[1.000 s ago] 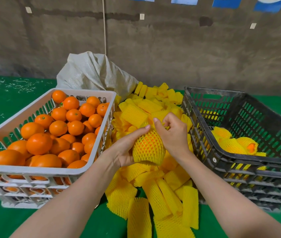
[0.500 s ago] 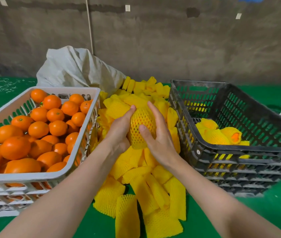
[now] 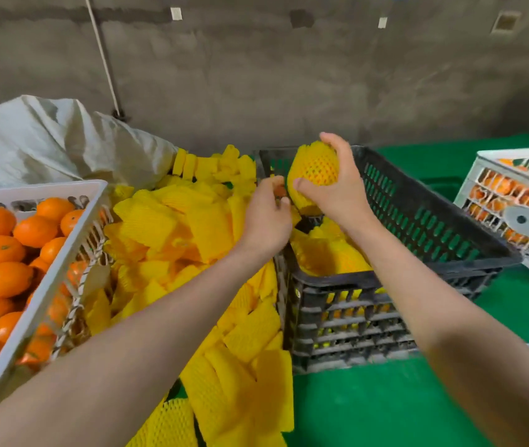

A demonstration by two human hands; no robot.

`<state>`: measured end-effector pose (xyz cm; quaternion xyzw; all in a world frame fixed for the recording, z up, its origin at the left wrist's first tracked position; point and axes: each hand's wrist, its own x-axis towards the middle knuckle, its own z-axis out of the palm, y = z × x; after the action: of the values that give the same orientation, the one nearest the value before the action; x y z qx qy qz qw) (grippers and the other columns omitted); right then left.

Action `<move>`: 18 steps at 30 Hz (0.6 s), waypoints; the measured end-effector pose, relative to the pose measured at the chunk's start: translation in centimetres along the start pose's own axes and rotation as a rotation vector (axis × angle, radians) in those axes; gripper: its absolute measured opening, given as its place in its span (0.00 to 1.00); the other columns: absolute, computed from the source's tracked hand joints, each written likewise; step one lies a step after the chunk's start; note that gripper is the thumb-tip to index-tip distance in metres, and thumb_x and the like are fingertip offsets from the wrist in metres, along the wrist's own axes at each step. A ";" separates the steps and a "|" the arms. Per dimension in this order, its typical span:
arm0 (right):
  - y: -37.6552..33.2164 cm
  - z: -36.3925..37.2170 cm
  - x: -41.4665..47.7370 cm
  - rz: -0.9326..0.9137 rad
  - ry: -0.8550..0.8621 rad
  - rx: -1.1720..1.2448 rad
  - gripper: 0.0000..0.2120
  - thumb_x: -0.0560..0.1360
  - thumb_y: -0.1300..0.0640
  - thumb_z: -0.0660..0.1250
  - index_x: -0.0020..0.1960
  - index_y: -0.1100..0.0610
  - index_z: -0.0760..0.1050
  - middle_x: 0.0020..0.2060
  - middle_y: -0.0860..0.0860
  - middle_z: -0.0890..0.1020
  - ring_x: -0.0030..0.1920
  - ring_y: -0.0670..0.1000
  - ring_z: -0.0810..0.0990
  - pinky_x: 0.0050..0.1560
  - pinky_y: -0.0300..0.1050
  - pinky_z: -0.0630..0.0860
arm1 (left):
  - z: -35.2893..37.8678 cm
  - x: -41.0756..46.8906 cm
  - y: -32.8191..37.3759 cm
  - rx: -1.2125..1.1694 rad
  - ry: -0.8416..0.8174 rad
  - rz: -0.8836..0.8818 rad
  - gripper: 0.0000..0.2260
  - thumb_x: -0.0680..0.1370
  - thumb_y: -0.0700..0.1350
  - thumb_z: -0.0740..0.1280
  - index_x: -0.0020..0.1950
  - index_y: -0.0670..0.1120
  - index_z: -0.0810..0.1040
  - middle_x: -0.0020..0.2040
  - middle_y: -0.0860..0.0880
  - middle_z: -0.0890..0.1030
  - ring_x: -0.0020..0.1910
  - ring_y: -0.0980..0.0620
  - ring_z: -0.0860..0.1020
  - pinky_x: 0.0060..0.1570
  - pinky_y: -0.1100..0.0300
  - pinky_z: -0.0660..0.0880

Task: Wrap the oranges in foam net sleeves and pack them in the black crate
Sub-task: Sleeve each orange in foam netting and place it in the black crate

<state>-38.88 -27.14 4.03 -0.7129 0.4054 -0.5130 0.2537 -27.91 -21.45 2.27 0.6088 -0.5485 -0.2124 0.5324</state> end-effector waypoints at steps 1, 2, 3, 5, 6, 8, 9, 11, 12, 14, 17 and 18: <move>1.0 -0.5 1.2 0.046 -0.016 -0.104 0.33 0.65 0.54 0.74 0.67 0.46 0.64 0.58 0.45 0.72 0.59 0.48 0.71 0.57 0.43 0.67 | 0.9 0.3 -0.5 0.130 -0.039 0.057 0.16 0.80 0.35 0.58 0.67 0.40 0.70 0.61 0.40 0.77 0.60 0.41 0.75 0.58 0.58 0.70; 2.0 -0.8 2.3 0.088 -0.050 -0.229 0.32 0.65 0.52 0.74 0.65 0.45 0.64 0.57 0.49 0.73 0.57 0.53 0.72 0.54 0.46 0.68 | 1.8 0.5 -1.0 0.270 -0.096 0.110 0.16 0.79 0.34 0.59 0.66 0.40 0.72 0.59 0.40 0.78 0.58 0.40 0.75 0.53 0.58 0.70; 3.0 -0.9 3.2 0.121 -0.107 -0.366 0.32 0.64 0.51 0.73 0.63 0.44 0.64 0.56 0.53 0.74 0.56 0.57 0.73 0.52 0.47 0.67 | 2.4 0.7 -1.3 0.405 -0.163 0.155 0.15 0.78 0.34 0.59 0.65 0.40 0.73 0.58 0.40 0.79 0.58 0.40 0.76 0.52 0.55 0.70; 4.8 -0.6 4.9 0.130 -0.297 -0.617 0.30 0.63 0.49 0.73 0.62 0.44 0.64 0.55 0.57 0.73 0.55 0.62 0.75 0.50 0.49 0.69 | 3.2 0.9 -1.9 0.566 -0.274 0.219 0.13 0.77 0.34 0.62 0.60 0.40 0.77 0.55 0.40 0.80 0.55 0.40 0.76 0.51 0.51 0.73; 5.6 -0.2 5.6 0.105 -0.417 -0.730 0.30 0.63 0.47 0.73 0.62 0.44 0.64 0.56 0.57 0.72 0.55 0.63 0.75 0.52 0.50 0.70 | 3.3 0.9 -2.1 0.592 -0.305 0.235 0.11 0.76 0.33 0.62 0.57 0.40 0.79 0.51 0.41 0.80 0.52 0.40 0.77 0.49 0.50 0.74; 7.0 1.1 6.3 0.021 -0.635 -0.945 0.31 0.65 0.45 0.73 0.64 0.45 0.65 0.58 0.58 0.70 0.56 0.65 0.75 0.55 0.54 0.72 | 3.4 1.1 -2.3 0.611 -0.334 0.254 0.10 0.76 0.32 0.63 0.53 0.39 0.80 0.45 0.41 0.80 0.47 0.41 0.77 0.45 0.49 0.74; 7.7 2.0 6.5 -0.023 -0.721 -1.036 0.31 0.67 0.46 0.72 0.66 0.46 0.65 0.61 0.59 0.68 0.58 0.65 0.74 0.56 0.55 0.72 | 3.4 1.1 -2.4 0.620 -0.330 0.261 0.10 0.75 0.32 0.63 0.53 0.40 0.80 0.45 0.42 0.80 0.46 0.42 0.77 0.45 0.49 0.74; 9.2 3.8 6.4 -0.054 -0.857 -1.138 0.29 0.71 0.51 0.69 0.70 0.46 0.62 0.67 0.60 0.61 0.62 0.67 0.70 0.57 0.57 0.72 | 3.6 0.9 -2.5 0.629 -0.310 0.269 0.11 0.76 0.33 0.63 0.55 0.41 0.80 0.46 0.45 0.80 0.46 0.46 0.77 0.46 0.54 0.74; 9.9 4.5 6.3 -0.031 -0.901 -1.143 0.28 0.73 0.54 0.67 0.71 0.47 0.61 0.70 0.59 0.59 0.64 0.67 0.67 0.59 0.58 0.71 | 3.6 0.8 -2.6 0.620 -0.297 0.272 0.12 0.76 0.33 0.63 0.56 0.42 0.80 0.47 0.47 0.79 0.46 0.48 0.76 0.46 0.59 0.72; 10.6 5.2 6.0 0.116 -0.928 -1.078 0.28 0.77 0.56 0.63 0.74 0.51 0.57 0.72 0.60 0.57 0.68 0.66 0.63 0.64 0.60 0.68 | 3.6 0.7 -2.7 0.591 -0.275 0.266 0.14 0.76 0.32 0.63 0.60 0.43 0.79 0.51 0.47 0.79 0.51 0.50 0.75 0.48 0.63 0.69; 10.2 5.4 5.4 0.178 -0.931 -1.084 0.33 0.79 0.50 0.59 0.77 0.54 0.44 0.75 0.62 0.48 0.74 0.66 0.50 0.70 0.64 0.52 | 3.6 0.9 -2.6 0.594 -0.283 0.265 0.17 0.77 0.33 0.63 0.65 0.44 0.76 0.62 0.45 0.76 0.60 0.47 0.73 0.57 0.59 0.69; 9.9 5.4 5.2 0.167 -0.932 -1.078 0.34 0.80 0.50 0.58 0.77 0.54 0.42 0.76 0.61 0.44 0.74 0.65 0.43 0.71 0.64 0.47 | 3.7 1.0 -2.6 0.610 -0.287 0.269 0.18 0.77 0.33 0.62 0.66 0.43 0.75 0.65 0.44 0.74 0.63 0.47 0.72 0.59 0.59 0.67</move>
<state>-36.22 -37.18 -2.76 -0.8506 0.5050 0.1374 0.0514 -29.53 -24.32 -0.94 0.6261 -0.7309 -0.0505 0.2670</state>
